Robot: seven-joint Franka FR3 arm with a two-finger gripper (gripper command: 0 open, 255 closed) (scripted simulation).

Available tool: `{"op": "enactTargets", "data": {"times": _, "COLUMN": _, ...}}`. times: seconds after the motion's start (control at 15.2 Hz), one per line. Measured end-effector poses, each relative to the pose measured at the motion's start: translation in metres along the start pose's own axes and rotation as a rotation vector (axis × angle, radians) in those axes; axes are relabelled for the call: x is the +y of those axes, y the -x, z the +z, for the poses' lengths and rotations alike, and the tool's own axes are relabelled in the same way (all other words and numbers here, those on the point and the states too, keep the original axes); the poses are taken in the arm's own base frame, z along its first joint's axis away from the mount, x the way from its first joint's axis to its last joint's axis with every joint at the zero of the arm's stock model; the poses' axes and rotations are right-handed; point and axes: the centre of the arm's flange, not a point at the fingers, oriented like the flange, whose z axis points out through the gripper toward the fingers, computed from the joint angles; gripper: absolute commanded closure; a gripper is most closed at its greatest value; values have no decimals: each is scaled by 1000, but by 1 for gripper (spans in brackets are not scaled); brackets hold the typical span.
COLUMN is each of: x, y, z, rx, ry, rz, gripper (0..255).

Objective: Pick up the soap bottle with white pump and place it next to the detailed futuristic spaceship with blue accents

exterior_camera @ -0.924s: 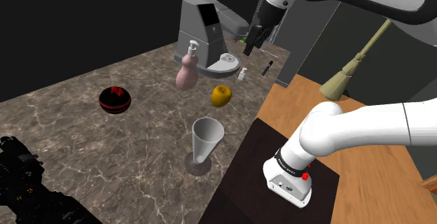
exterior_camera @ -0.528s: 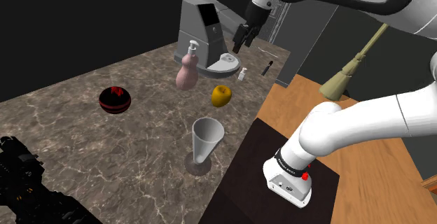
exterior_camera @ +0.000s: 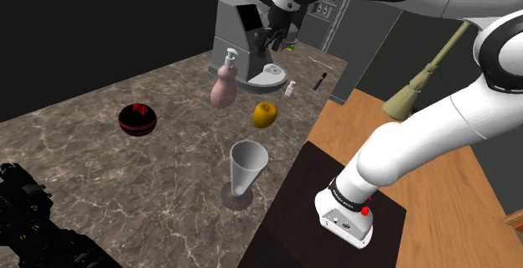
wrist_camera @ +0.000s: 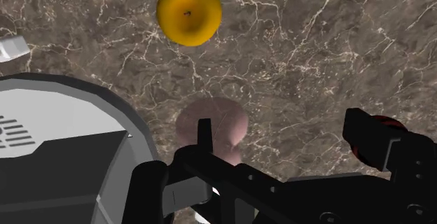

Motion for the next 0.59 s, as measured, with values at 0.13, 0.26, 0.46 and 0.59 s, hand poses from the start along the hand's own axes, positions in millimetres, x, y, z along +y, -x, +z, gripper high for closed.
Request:
{"op": "enactTargets", "data": {"times": 0.13, "x": 6, "y": -22, "z": 13, "rx": 2, "ry": 2, "rz": 2, "gripper": 0}}
{"op": "enactTargets", "data": {"times": 0.26, "x": 11, "y": -45, "z": 25, "rx": 3, "ry": 5, "rz": 3, "gripper": 0}}
{"op": "enactTargets", "data": {"times": 0.46, "x": 21, "y": -80, "z": 43, "rx": 5, "ry": 8, "rz": 7, "gripper": 0}}
{"op": "enactTargets", "data": {"times": 0.59, "x": 30, "y": -103, "z": 54, "rx": 6, "ry": 11, "rz": 9, "gripper": 0}}
